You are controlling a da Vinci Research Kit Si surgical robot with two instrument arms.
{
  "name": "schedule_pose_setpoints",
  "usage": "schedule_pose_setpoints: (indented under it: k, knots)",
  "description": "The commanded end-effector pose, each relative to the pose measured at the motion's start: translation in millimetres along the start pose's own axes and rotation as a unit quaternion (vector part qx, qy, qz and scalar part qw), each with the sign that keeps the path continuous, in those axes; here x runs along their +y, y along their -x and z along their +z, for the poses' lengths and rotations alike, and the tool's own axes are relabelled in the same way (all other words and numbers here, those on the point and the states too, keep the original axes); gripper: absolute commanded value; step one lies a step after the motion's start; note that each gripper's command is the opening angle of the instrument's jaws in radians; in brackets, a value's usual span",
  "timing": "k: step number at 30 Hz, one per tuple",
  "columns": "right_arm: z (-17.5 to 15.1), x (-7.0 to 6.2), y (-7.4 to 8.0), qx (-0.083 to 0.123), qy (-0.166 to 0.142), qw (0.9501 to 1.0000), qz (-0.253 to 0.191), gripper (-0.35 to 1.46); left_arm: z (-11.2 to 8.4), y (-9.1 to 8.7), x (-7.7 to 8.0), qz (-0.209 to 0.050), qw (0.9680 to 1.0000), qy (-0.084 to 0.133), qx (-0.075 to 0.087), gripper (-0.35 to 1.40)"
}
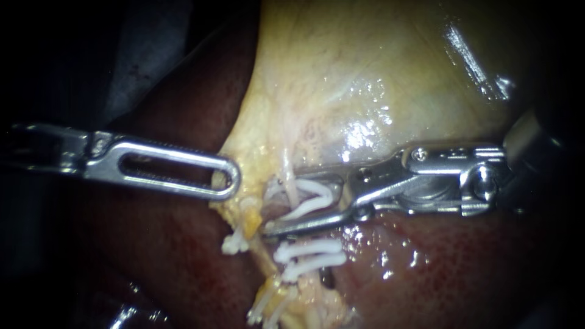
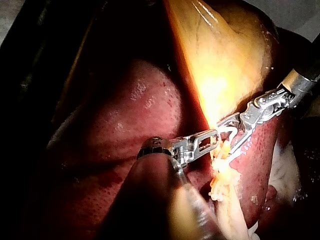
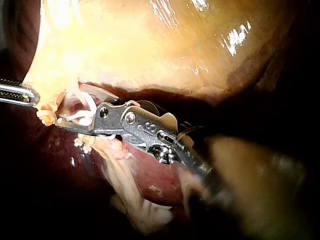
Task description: Clipping third clip right tube
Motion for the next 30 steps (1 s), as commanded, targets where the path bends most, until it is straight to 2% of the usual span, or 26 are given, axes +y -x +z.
schedule_pose_setpoints:
  k: [1, 5, 7, 9, 12, 18, 30]
  knots:
    - [0.0, 0.0, 0.0, 0.001, 0.001, 1.0, -0.001, 0.45, 0.0, 0.0, 0.0, 0.0, 1.0, 0.0, 0.0, -0.35]
    - [-0.3, 0.0, 0.2, 0.001, 0.0, 1.0, 0.008, 0.35, 0.0, 0.0, 0.0, 0.0, 1.0, 0.0, 0.0, -0.35]
    - [-0.6, 0.1, 0.3, 0.002, 0.002, 0.9999, 0.011, 0.22, 0.0, 0.0, 0.0, 0.0, 1.0, 0.0, 0.0, -0.35]
    - [-1.1, 0.1, 0.3, 0.007, 0.01, 0.9997, 0.02, -0.03, 0.0, 0.0, 0.1, 0.0, 1.0, 0.0, 0.0, -0.35]
    - [-1.7, 0.3, 0.5, 0.011, 0.021, 0.9995, 0.02, -0.16, 0.0, 0.0, 0.1, 0.0, 1.0, 0.0, 0.0, -0.35]
    - [-1.9, 0.6, 0.8, 0.011, 0.021, 0.9995, 0.022, -0.22, 0.0, 0.0, 0.1, 0.0, 1.0, 0.0, 0.0, -0.35]
    - [-1.7, 0.4, 1.3, 0.012, 0.02, 0.9993, 0.029, -0.22, 0.0, 0.0, 0.1, 0.0, 1.0, 0.0, 0.0, -0.35]
